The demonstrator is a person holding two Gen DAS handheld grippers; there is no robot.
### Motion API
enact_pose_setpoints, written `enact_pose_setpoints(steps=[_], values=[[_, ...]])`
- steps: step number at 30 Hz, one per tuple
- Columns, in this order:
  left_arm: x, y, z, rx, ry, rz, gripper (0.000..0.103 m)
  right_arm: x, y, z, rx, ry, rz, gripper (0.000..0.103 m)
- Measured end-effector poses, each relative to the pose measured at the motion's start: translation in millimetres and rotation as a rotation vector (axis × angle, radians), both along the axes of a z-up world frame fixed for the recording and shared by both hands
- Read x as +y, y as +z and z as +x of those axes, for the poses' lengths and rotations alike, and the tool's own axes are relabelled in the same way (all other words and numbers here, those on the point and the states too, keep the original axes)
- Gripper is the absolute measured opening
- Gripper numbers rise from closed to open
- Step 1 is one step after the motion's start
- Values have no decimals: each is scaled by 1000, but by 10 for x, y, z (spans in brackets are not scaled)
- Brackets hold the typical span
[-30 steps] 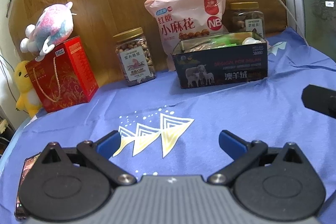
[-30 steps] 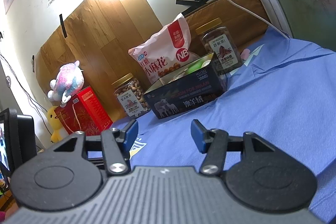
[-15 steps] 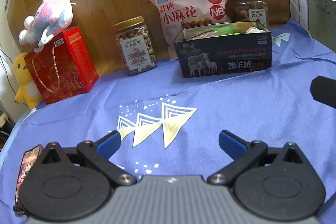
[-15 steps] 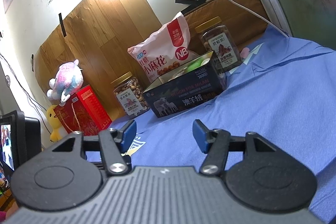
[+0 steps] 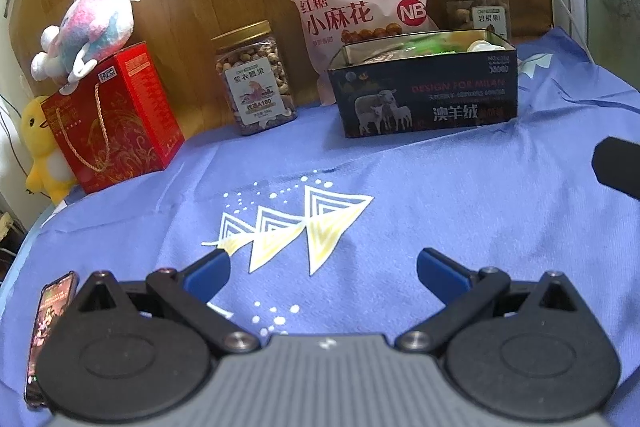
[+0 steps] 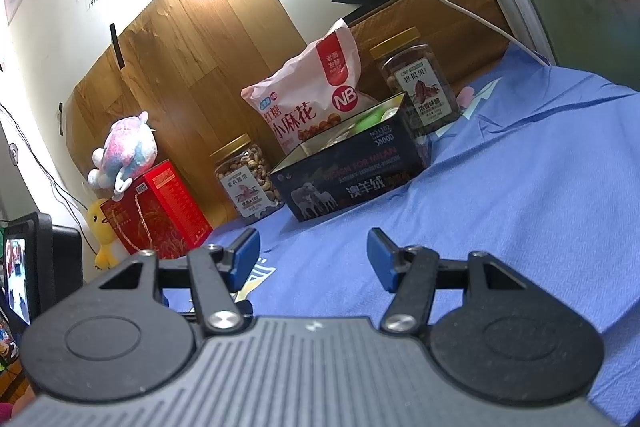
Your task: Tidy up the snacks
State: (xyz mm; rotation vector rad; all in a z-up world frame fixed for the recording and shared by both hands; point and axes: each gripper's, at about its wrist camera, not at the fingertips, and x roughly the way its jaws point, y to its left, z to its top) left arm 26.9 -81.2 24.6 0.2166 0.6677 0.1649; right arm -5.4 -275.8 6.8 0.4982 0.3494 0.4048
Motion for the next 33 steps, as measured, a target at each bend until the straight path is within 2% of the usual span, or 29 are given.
enact_pose_setpoints(steps=[33], values=[[-85, -71, 81, 33, -9, 44, 103, -42, -61, 15, 16, -22, 22, 62]])
